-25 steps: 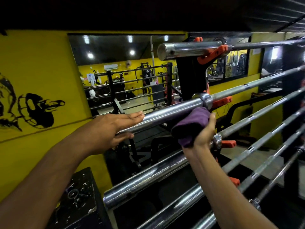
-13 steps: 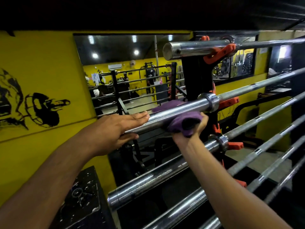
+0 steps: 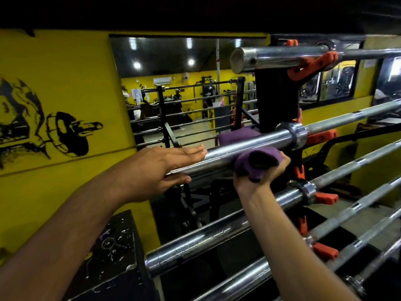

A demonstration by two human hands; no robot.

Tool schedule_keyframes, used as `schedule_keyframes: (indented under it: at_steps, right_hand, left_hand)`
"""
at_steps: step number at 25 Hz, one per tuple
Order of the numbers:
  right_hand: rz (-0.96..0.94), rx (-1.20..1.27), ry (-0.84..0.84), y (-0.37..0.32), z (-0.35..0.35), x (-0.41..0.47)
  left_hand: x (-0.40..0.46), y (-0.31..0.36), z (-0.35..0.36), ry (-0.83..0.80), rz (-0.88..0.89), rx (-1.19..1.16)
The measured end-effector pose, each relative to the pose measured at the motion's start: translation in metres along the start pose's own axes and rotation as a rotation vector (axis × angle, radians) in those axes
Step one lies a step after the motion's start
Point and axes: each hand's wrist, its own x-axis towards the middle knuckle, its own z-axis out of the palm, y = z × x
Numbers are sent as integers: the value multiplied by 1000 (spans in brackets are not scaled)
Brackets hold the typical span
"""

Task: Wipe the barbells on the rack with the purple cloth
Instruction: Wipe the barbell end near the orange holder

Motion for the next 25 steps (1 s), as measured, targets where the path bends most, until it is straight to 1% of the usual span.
schedule_keyframes:
  at_steps: [3,4,6,7,8,9,10,11,13,14,15,16,17,18,19,21,23,24,25]
  right_hand:
    - [130,-152,-91,10,-11,-27]
    - [139,-221,-131,7,-16,-34]
    - [110,-306,-159,1,-32,-39]
    - [43,-376,-168,0,-41,-41]
    - [-69,-468,-195,-1,-48,-49]
    - [-226,-559,-215,-2,-49,-56]
    - [-403,-641,-274,-7,-44,-63]
    - [-593,-770,-371,-14,-36,-68]
    - [-931,-1222,-499,-23,-20,-53]
    - [-1013,-1469,-495,-28,-8,-41]
    - [-1017,-1675,-445,-31,6,-29]
    - [-996,-1783,-383,-28,19,-24]
    - [-968,-1823,-326,-20,28,-24]
    - [-980,-1812,-293,-6,38,-35]
    - [-1028,-1772,-310,14,45,-50]
    - [-1165,-1712,-416,50,44,-83]
    - [-1275,-1699,-559,61,37,-92]
    - [-1293,-1719,-583,54,36,-86]
    - [-1270,-1747,-546,44,36,-76]
  left_hand:
    - [-1,1,-1,-5,-4,5]
    - [-1,2,-1,-15,-5,0]
    - [-3,2,-3,-2,21,-22]
    - [-7,1,-5,26,44,-28]
    - [-16,-2,-9,67,66,-24]
    - [-30,-8,-12,119,80,-9]
    - [-46,-14,-15,176,87,0]
    - [-64,-21,-16,229,84,-14]
    - [-99,-33,-12,304,75,-80]
    - [-109,-38,-5,328,77,-105]
    - [-115,-42,3,352,83,-128]
    - [-119,-46,12,382,94,-158]
    - [-121,-48,19,413,105,-186]
    - [-121,-50,23,442,115,-213]
    - [-121,-53,26,459,126,-236]
    - [-119,-59,29,463,160,-250]
    - [-117,-63,32,465,181,-245]
    - [-117,-64,32,468,189,-251]
    - [-117,-65,32,474,196,-256]
